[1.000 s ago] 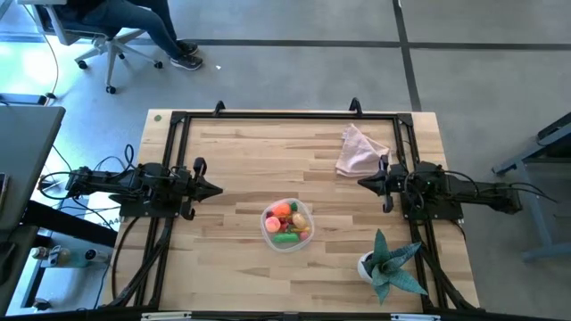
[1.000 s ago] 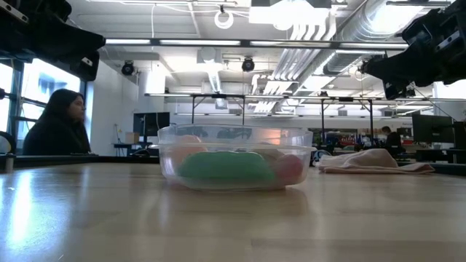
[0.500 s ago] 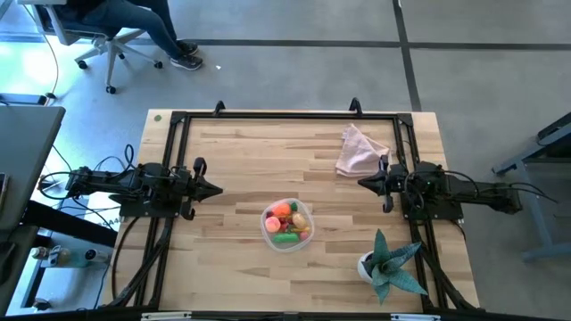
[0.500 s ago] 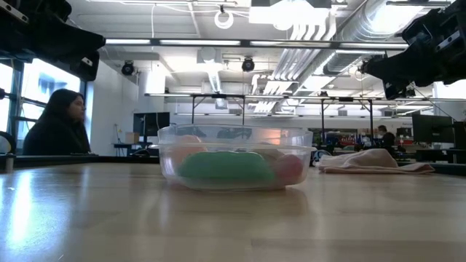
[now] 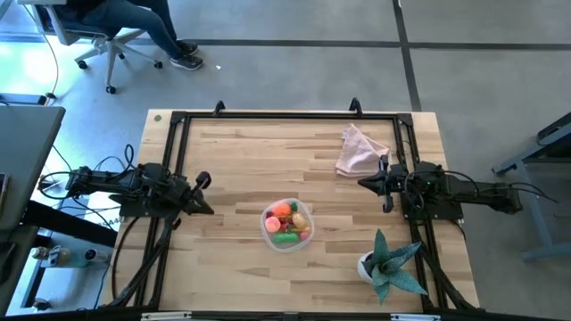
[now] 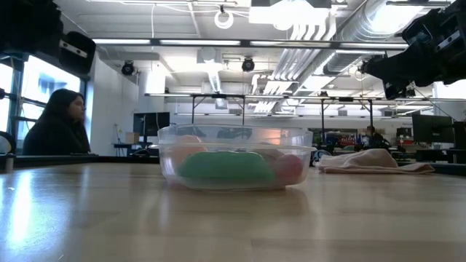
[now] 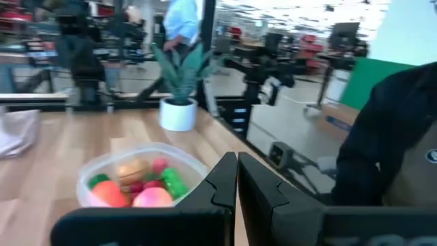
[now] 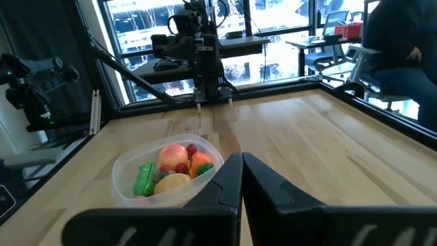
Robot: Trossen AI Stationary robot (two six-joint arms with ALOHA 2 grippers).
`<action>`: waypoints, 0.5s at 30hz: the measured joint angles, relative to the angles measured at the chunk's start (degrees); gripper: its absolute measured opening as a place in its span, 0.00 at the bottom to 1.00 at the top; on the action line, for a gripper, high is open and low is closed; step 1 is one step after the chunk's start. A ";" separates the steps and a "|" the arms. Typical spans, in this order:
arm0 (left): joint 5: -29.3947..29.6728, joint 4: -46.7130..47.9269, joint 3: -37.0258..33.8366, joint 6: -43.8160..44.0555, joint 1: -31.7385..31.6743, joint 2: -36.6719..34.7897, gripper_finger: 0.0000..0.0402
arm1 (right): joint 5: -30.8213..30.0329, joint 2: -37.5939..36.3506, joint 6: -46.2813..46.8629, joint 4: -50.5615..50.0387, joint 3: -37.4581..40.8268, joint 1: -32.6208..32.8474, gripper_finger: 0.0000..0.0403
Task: Pick and placing Produce into tupperware
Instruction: Return to Home Position
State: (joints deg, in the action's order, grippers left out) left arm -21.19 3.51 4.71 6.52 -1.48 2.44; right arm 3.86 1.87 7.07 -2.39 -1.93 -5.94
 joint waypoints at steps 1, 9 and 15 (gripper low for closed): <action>-0.93 -0.02 0.00 0.00 0.00 -0.02 0.01 | 0.00 0.00 0.00 -0.01 0.00 -0.01 0.00; -1.12 0.00 0.00 0.00 0.00 -0.02 0.01 | -0.02 0.00 0.00 0.00 0.00 0.00 0.00; -1.09 0.02 0.00 -0.02 0.00 -0.01 0.01 | -0.02 0.00 0.00 0.00 0.00 0.01 0.00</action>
State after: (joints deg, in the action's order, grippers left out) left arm -22.28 3.53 4.71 6.50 -1.48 2.42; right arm 3.84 1.87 7.07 -2.39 -1.93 -5.94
